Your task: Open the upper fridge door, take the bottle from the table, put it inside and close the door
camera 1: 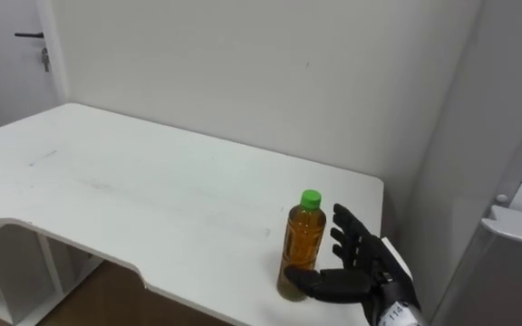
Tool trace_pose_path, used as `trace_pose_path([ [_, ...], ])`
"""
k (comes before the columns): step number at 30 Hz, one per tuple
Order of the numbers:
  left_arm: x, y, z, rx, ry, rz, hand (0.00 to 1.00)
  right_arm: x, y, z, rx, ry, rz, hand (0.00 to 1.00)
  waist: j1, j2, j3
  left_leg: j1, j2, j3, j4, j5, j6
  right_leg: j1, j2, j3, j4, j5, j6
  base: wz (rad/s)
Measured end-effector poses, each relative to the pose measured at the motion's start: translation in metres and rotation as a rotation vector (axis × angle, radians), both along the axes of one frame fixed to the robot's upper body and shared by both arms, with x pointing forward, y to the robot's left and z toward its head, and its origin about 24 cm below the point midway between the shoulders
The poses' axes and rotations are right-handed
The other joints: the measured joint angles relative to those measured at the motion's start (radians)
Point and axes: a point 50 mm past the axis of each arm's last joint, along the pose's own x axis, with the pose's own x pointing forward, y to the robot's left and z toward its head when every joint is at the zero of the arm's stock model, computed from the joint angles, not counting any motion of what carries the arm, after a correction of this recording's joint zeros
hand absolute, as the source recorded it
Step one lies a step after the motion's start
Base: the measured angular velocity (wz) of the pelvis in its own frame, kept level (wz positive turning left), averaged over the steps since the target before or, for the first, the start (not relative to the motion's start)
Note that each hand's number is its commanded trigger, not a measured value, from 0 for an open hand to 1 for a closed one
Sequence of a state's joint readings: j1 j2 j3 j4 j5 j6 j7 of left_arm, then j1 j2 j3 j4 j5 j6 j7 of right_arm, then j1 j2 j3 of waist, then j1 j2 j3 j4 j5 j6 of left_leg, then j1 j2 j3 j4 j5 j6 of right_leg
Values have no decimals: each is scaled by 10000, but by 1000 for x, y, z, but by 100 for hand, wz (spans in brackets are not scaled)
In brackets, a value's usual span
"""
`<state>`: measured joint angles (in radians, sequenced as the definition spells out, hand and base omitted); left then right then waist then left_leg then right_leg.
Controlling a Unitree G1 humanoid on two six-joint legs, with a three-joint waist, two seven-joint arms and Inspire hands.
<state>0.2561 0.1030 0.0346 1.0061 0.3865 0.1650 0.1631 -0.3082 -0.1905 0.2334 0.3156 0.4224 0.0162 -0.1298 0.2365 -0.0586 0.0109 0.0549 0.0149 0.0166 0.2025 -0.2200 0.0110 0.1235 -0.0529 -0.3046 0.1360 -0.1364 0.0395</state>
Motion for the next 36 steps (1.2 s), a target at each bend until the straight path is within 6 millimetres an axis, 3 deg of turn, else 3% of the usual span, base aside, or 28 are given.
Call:
trace_pose_path([
  [5,1,0,0,-77,-1,-14,0,4,-2,-2,-85,158,-105,0,57,67,31,-25,0,5,-1,0,-1,-4,4,-7,-6,0,0,0],
  [12,0,0,0,-241,80,-16,0,5,-3,-5,-121,292,-137,0,179,59,25,-111,-45,-217,41,8,12,51,-20,-237,-7,-1,1,11],
  [23,0,-1,-1,-349,209,-20,0,25,-6,-2,-564,544,-515,0,211,15,4,-169,-126,-473,116,27,41,42,-76,-285,-7,-29,45,6],
  [29,-1,-1,-1,-254,311,22,0,25,-8,-9,-647,845,-593,0,429,-15,1,-202,-139,-555,191,28,43,104,-83,-282,-9,-36,53,4],
  [33,-2,0,-1,-236,330,20,0,25,-10,-12,-601,1016,-664,0,467,-157,81,-247,-208,-618,218,29,42,124,-141,-288,-7,-166,62,3],
  [36,-3,-1,-1,-264,387,38,0,24,-10,-12,-563,1035,-681,0,465,-195,76,-272,-221,-656,206,29,40,128,-143,-298,-6,-171,62,2],
])
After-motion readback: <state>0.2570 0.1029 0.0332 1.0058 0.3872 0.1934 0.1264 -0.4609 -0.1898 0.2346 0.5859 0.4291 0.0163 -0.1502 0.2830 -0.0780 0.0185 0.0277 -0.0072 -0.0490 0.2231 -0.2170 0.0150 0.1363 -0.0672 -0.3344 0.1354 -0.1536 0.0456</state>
